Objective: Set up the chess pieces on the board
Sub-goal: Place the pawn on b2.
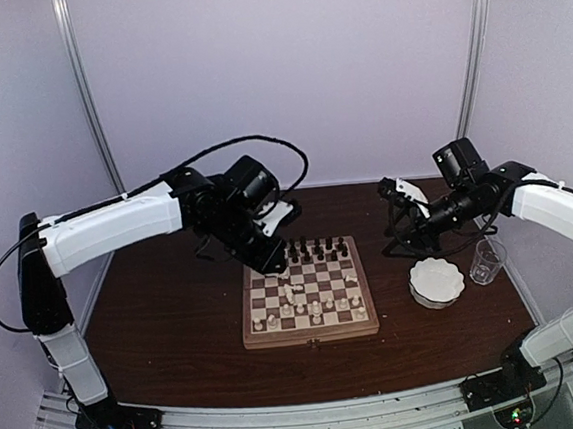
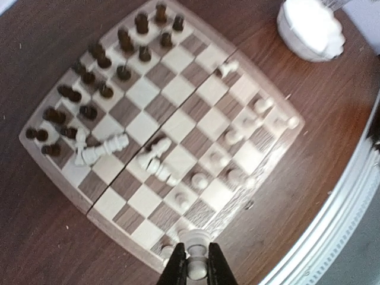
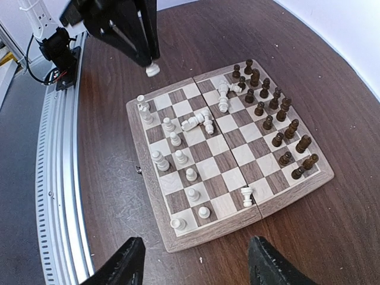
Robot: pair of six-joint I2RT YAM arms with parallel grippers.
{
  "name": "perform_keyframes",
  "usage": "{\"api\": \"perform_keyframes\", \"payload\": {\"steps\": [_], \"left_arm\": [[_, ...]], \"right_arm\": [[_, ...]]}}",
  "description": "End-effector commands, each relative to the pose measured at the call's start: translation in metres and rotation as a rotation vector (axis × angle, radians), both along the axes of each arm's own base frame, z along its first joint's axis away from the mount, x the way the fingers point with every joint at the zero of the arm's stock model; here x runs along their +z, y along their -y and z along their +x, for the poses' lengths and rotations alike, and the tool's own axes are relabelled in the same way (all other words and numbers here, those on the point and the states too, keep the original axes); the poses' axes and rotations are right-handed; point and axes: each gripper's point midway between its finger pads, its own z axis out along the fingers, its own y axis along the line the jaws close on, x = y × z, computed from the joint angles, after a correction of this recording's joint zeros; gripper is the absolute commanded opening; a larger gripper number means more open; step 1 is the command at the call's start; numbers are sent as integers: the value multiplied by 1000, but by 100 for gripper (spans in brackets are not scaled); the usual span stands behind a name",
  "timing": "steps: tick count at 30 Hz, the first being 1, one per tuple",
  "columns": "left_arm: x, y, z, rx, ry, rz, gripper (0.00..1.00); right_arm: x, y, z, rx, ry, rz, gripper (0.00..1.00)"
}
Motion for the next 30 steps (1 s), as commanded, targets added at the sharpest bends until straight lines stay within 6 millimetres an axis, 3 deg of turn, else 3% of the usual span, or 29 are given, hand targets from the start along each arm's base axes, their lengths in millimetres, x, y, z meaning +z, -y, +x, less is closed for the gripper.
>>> {"api": "perform_keyframes", "payload": {"steps": [1, 11, 30], "left_arm": [[-53, -39, -7, 14, -47, 256, 10], [-94, -39, -7, 28, -93, 307, 10], [-125, -14, -4, 23, -155, 253, 10]], "right_arm": [[7, 1, 6, 10, 35, 33, 62], [-4, 2, 7, 8, 23, 13, 62], [-11, 1, 7, 17, 11, 5, 63]]}}
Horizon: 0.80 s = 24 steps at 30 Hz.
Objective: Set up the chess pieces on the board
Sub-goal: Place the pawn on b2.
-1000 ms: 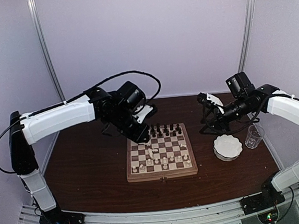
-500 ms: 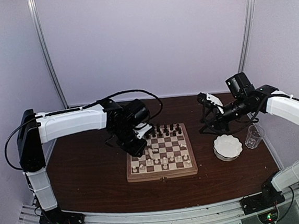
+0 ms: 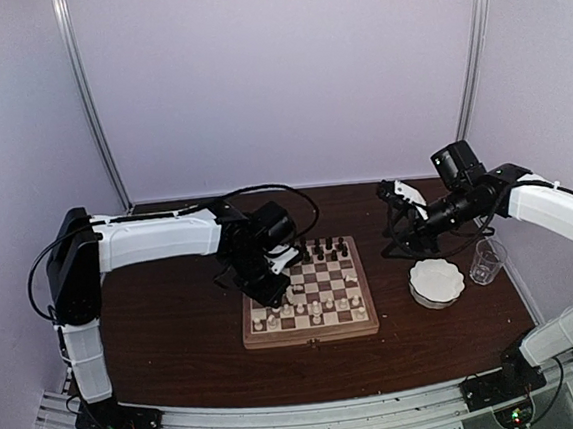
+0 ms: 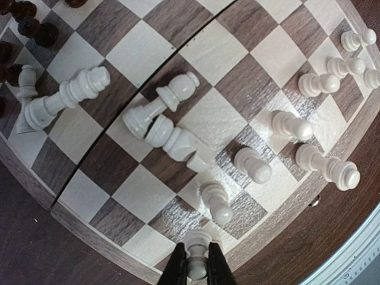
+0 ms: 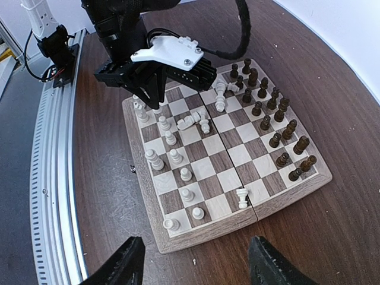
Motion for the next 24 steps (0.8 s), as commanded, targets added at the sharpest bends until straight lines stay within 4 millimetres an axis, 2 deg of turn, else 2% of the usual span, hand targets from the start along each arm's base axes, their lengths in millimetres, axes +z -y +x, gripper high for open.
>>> {"api": "perform_keyframes", "payload": {"steps": [1, 24], "left_arm": [[-5, 10, 3, 12, -12, -20, 10], [-18, 2, 7, 39, -11, 49, 13]], "right_arm": [[-4, -1, 0, 12, -7, 6, 63], [-5, -1, -1, 16, -4, 4, 63]]}}
